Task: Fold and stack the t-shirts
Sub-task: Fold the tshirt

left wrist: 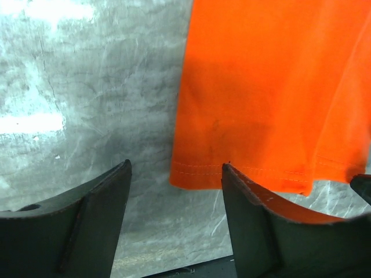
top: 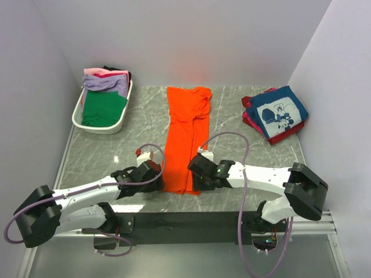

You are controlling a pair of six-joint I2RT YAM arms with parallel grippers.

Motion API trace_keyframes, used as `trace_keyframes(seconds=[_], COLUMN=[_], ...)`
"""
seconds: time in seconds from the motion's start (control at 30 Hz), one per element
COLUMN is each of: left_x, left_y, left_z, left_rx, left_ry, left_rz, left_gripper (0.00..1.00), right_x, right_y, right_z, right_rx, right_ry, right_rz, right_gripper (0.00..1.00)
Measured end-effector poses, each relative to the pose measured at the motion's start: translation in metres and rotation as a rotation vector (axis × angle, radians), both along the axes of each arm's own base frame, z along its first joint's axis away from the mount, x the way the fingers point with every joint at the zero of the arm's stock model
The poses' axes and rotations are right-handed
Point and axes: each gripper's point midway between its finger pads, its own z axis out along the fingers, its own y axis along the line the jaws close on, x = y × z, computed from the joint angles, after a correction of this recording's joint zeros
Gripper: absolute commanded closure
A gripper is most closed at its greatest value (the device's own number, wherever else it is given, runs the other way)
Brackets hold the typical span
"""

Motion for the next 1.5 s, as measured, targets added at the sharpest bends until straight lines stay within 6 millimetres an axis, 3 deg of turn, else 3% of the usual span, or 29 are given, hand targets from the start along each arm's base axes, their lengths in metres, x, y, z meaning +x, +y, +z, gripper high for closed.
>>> trace_keyframes(seconds=[0.2,0.47,0.67,0.97,1.1,1.13,1.17,1.2,1.5], left_x=[-0.005,-0.010,-0.015,-0.014,-0.014,-0.014,-0.014,-0.014,-0.025], left_y=[-0.001,-0.008,-0.012,-0.019,-0.022,-0.023,-0.025,-0.026,-0.034], left_z=[-0.004,-0.003,-0.005,-0.008,-0.011,-0.011,-0.010,-0.010,-0.009], left_rx=[0.009,-0.004,-0.015,-0.028,-0.041,-0.046,-0.054,-0.057,-0.108], left_ry=[0.009,0.010,0.017,0.014,0.010,0.008,0.007,0.006,0.027], left_rz=[-0.008,-0.023,-0.030,-0.035,-0.038,-0.041,-0.043,-0.046,-0.117], left_gripper=[0.35,0.39,0.47,0.69,0.90,0.93,0.95,0.99,0.99], right_x=[-0.011,-0.019,-0.022,-0.021,-0.020,-0.020,-0.019,-0.019,-0.023], right_y=[-0.015,-0.015,-0.009,-0.005,-0.004,-0.005,-0.006,-0.007,-0.020], right_z=[-0.014,-0.021,-0.022,-0.023,-0.025,-0.025,-0.026,-0.027,-0.027], right_rx=[-0.032,-0.007,0.022,0.039,0.035,0.030,0.024,0.016,-0.050], right_ry=[0.040,0.067,0.078,0.075,0.071,0.069,0.068,0.063,0.065], right_rz=[-0.038,-0.055,-0.050,-0.052,-0.049,-0.048,-0.045,-0.040,-0.002], right_gripper=[0.50,0.50,0.50,0.56,0.71,0.80,0.97,1.00,1.00])
